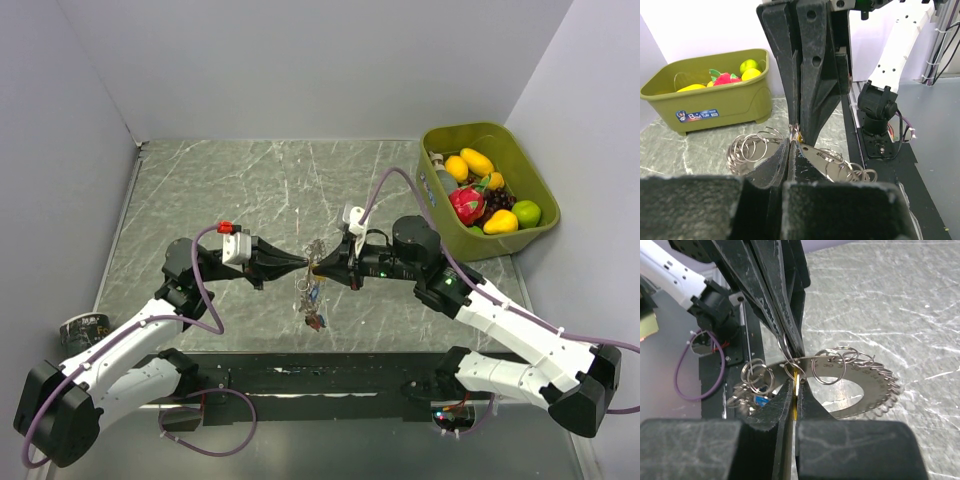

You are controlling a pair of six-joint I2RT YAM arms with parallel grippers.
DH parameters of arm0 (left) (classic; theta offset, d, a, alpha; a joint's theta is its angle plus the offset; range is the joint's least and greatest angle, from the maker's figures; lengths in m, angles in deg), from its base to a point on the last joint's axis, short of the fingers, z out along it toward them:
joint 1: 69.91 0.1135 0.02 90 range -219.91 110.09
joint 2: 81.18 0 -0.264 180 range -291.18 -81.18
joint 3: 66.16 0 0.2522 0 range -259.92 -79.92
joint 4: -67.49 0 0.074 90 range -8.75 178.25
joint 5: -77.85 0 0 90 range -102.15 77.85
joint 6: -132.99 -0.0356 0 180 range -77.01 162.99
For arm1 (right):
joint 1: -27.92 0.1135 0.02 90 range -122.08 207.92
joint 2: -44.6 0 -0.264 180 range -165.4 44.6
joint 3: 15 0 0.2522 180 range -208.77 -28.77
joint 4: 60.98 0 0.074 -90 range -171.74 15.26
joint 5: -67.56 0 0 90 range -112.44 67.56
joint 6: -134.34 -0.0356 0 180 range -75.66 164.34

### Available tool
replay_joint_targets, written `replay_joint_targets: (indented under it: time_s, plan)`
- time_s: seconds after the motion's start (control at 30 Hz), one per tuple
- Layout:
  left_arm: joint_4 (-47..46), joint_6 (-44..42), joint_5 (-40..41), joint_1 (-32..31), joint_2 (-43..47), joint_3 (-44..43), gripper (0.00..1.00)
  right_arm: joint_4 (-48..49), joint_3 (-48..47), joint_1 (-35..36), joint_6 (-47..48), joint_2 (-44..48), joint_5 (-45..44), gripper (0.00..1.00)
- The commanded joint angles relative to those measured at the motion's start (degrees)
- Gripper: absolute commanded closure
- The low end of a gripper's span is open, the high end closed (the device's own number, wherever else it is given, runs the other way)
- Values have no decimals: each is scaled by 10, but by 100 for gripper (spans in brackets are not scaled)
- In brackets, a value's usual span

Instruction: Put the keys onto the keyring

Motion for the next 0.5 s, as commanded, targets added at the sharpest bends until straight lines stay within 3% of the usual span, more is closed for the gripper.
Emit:
replay_joint_targets:
  time_s: [0.0, 0.47]
  plan:
    - [-65, 8, -4, 3, 18, -2, 99, 6, 14, 2, 16, 14, -6, 100]
    - [-93, 24, -10, 8, 15, 4, 99, -8, 19, 5, 34, -9, 8, 100]
